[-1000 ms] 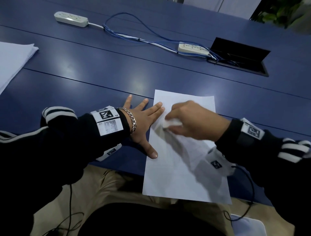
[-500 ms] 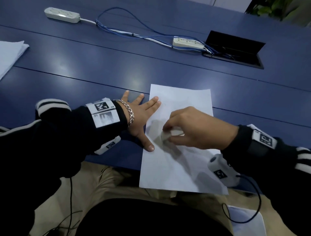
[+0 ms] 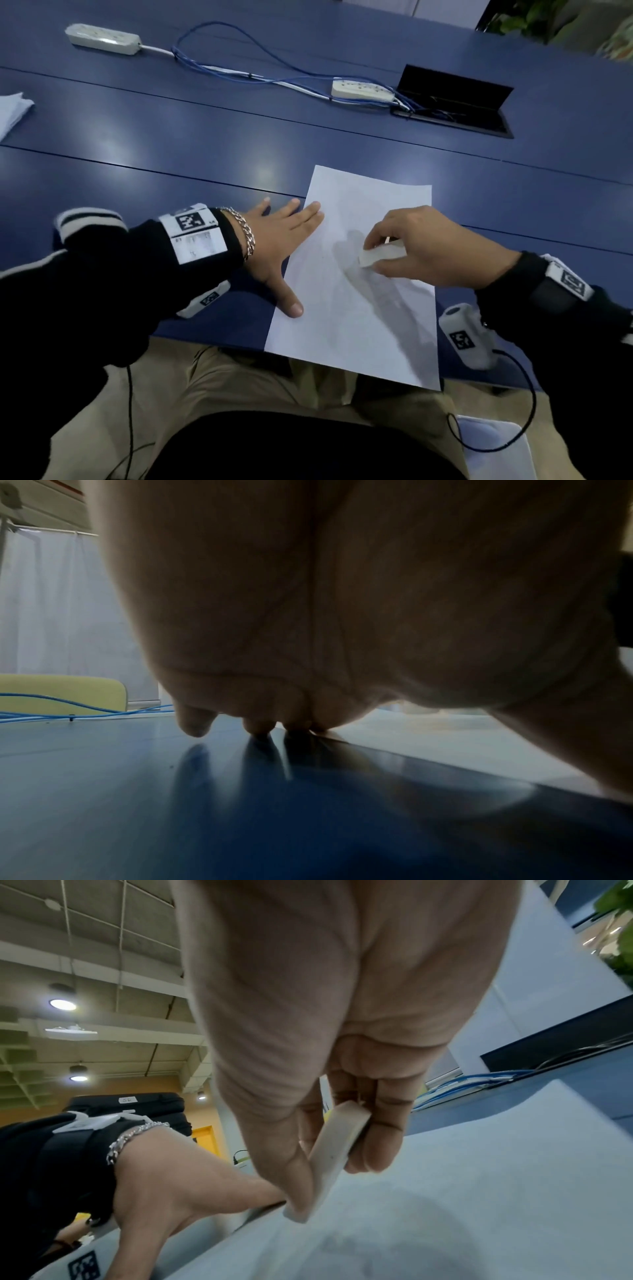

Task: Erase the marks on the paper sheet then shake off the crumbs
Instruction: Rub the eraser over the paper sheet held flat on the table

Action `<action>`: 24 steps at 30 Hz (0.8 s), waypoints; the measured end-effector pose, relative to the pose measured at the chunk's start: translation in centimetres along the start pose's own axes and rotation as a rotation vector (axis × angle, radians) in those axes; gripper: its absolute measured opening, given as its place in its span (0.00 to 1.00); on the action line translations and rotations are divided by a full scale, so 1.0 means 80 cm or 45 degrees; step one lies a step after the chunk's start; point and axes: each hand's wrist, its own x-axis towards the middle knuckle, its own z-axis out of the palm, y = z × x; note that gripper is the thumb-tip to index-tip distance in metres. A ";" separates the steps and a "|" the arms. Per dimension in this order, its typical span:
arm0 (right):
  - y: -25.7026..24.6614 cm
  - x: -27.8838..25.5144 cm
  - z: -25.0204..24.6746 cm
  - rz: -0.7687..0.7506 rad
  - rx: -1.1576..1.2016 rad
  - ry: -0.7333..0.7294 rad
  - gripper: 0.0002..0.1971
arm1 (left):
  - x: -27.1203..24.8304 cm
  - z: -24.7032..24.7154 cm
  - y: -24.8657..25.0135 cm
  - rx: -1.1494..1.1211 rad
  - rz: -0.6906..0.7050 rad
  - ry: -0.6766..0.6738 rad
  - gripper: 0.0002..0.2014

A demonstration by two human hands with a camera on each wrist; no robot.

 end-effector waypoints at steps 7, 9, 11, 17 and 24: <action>-0.016 0.068 0.005 -0.115 -0.098 0.138 0.15 | 0.008 0.007 0.001 0.024 -0.069 0.045 0.87; -0.012 0.076 0.007 -0.067 -0.117 0.157 0.15 | 0.010 0.009 -0.002 0.019 -0.068 0.043 0.87; -0.018 0.068 0.013 -0.102 -0.106 0.155 0.16 | 0.012 0.010 -0.004 0.017 -0.071 0.047 0.88; -0.044 0.037 0.021 -0.369 -0.048 -0.080 0.13 | 0.011 0.007 0.001 -0.018 -0.082 0.009 0.88; -0.030 0.059 0.012 -0.172 -0.081 0.106 0.15 | 0.008 0.004 0.000 -0.047 -0.093 -0.040 0.88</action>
